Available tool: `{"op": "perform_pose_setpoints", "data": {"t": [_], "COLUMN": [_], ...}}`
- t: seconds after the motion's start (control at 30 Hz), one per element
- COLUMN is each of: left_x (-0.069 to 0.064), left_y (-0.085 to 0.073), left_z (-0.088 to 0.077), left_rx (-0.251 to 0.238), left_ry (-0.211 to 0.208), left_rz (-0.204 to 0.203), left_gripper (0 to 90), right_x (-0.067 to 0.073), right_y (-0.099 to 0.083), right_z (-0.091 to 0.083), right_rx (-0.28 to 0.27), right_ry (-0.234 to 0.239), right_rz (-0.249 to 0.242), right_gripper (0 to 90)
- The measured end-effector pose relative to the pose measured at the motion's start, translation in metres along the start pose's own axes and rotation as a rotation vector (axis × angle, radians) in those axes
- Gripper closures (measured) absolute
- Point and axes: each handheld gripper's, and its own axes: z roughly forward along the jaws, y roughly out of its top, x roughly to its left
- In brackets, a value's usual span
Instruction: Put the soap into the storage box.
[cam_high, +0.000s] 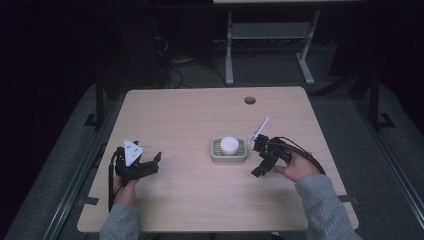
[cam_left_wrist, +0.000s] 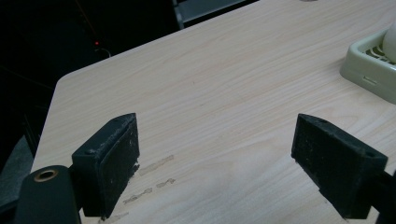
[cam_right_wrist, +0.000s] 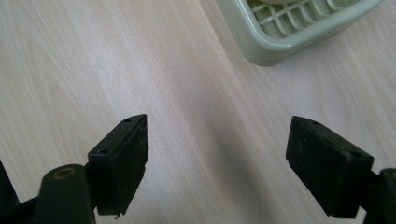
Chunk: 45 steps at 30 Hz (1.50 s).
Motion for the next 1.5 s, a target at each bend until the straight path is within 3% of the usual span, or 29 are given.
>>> {"op": "perform_pose_setpoints", "data": {"t": [0.33,0.77,1.5], "left_x": [0.000,-0.001,-0.003], "left_y": [0.000,0.000,-0.001], "left_z": [0.000,0.000,0.002], "left_rx": [0.004,0.001,0.008], "left_ry": [0.000,-0.002,-0.008], "left_rz": [0.002,0.002,0.014], "left_gripper": [14.8,14.8,14.8], "right_x": [0.005,0.012,0.023], "right_y": [-0.008,-0.018,-0.065], "right_z": [0.001,-0.002,0.005], "right_rx": [-0.002,-0.047,-0.094], "right_ry": [-0.010,-0.001,-0.012], "right_rz": [0.006,0.015,0.070], "right_gripper": [19.3,20.1,20.4]}}
